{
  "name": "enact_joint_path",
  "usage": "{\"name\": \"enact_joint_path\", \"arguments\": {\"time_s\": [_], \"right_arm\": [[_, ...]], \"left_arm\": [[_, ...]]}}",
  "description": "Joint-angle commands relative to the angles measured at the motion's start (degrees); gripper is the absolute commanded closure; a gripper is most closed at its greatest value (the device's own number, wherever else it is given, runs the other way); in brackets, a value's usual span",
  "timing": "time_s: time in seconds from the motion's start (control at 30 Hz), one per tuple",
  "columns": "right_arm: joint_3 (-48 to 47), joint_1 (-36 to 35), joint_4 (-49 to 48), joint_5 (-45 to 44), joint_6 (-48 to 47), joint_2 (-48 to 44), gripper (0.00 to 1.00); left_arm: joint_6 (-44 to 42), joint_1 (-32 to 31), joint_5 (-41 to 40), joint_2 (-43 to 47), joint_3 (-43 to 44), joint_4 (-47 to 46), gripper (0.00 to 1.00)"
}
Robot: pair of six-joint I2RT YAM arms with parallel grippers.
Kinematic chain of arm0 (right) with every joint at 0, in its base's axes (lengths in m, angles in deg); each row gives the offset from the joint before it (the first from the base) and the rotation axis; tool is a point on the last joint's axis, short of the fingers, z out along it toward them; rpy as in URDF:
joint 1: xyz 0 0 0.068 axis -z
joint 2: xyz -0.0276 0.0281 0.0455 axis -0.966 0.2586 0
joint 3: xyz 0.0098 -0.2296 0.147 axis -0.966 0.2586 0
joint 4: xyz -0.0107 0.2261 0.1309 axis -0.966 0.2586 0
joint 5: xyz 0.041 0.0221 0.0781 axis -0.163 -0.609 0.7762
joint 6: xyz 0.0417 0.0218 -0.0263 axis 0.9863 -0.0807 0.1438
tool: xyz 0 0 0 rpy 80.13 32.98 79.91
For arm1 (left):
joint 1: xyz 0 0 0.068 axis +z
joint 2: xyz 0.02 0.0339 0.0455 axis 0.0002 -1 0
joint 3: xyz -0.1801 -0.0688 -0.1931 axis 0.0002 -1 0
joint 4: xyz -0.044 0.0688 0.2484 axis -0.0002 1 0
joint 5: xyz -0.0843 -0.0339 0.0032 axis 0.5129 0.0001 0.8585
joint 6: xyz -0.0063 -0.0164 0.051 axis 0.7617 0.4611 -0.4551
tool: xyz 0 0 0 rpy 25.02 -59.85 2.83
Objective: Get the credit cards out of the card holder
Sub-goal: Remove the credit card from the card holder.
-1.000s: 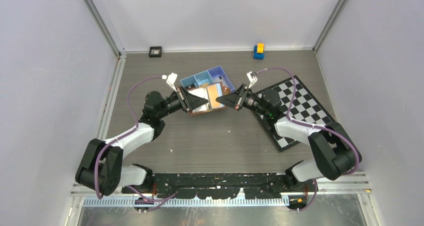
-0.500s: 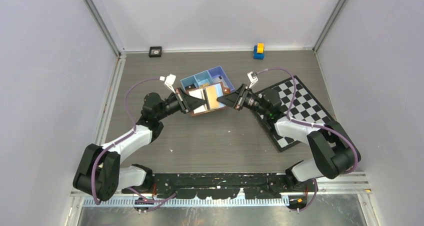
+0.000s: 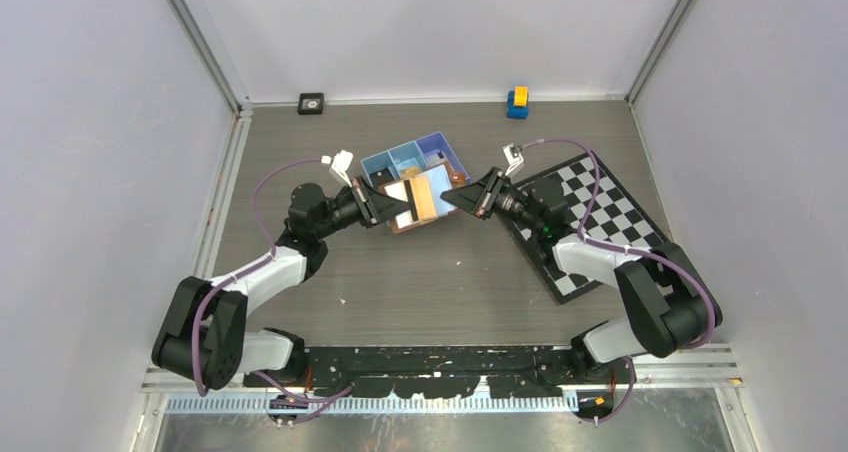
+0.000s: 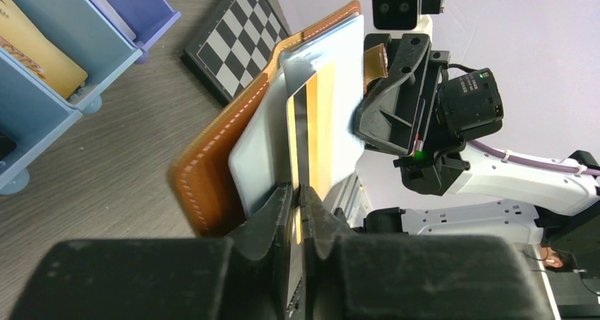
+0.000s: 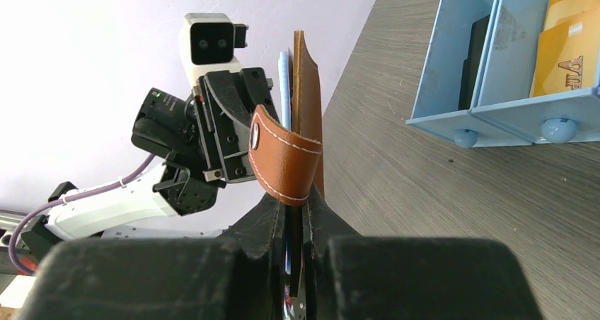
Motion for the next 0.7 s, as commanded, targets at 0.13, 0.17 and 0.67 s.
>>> {"name": "enact_joint_path", "arguments": {"time_s": [0.13, 0.17, 0.67], "right_arm": [[-0.7, -0.5, -7.0, 1.3, 2.4, -0.8, 0.98], [-0.8, -0.7, -7.1, 1.4, 2.6, -0.7, 0.98], [-1.2, -1.5, -7.8, 1.5, 3.1, 0.3, 0.98]], "left_arm": [[4.0, 0.2, 3.6, -2.7, 1.1, -9.6, 0.64], [4.4, 0.2, 3.8, -3.1, 1.0, -10.6, 0.62], [10.1, 1.1, 5.5, -6.2, -0.5, -23.0, 0.87]]}}
